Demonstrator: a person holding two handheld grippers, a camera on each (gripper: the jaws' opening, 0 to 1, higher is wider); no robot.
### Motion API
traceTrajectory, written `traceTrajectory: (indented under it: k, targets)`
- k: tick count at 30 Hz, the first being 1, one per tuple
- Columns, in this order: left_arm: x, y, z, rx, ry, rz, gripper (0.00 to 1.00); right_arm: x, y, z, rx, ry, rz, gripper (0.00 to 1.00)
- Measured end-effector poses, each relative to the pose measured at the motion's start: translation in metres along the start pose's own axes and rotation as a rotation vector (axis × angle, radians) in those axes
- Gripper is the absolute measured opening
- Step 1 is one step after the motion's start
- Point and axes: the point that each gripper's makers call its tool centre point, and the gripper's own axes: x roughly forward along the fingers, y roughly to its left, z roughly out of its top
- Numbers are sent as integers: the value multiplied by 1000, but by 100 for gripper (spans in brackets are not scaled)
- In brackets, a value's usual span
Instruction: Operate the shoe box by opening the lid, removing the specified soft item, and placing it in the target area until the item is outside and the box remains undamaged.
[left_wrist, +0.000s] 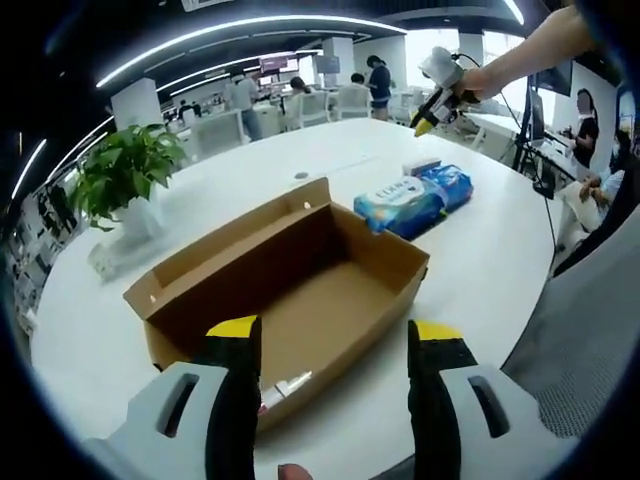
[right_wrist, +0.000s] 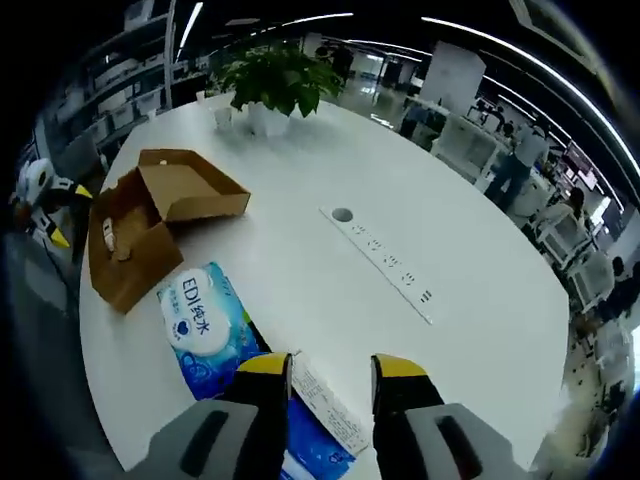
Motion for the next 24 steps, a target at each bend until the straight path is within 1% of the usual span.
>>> traceTrajectory:
  k: [3,4,5,9,10,12,14,17,19,24]
  targets:
    - [-1,0,2,-5,-8,-1,58,-2,14,13,80,-71,8,29]
    - [-1,-1,3,-8,-11,-3,58,-2,18,15,86,-81,13,30]
    - [-1,-1,3,-10,-13,-4,58,-3,22,16,79,-82,11,30]
    - [-2,-3,6,-8,-23,-8,58,0,52,21,56,-104,22,30]
    - [-2,-3,6,-8,-25,-8,58,3,64,20,48,-102,44,30]
    - [-3,-3,8,-10,-31,-11,58,5,79,21,43,-107,51,31]
    - [-3,-4,9,-14,-38,-12,58,8,88,23,43,-116,64,31]
    - [-4,-4,11,-20,-47,-16,58,11,109,32,58,-148,94,31]
    - [-4,-4,12,-26,-54,-17,58,12,119,35,60,-158,101,32]
    - [-5,-5,15,-46,-68,-25,58,12,157,42,29,-173,135,33]
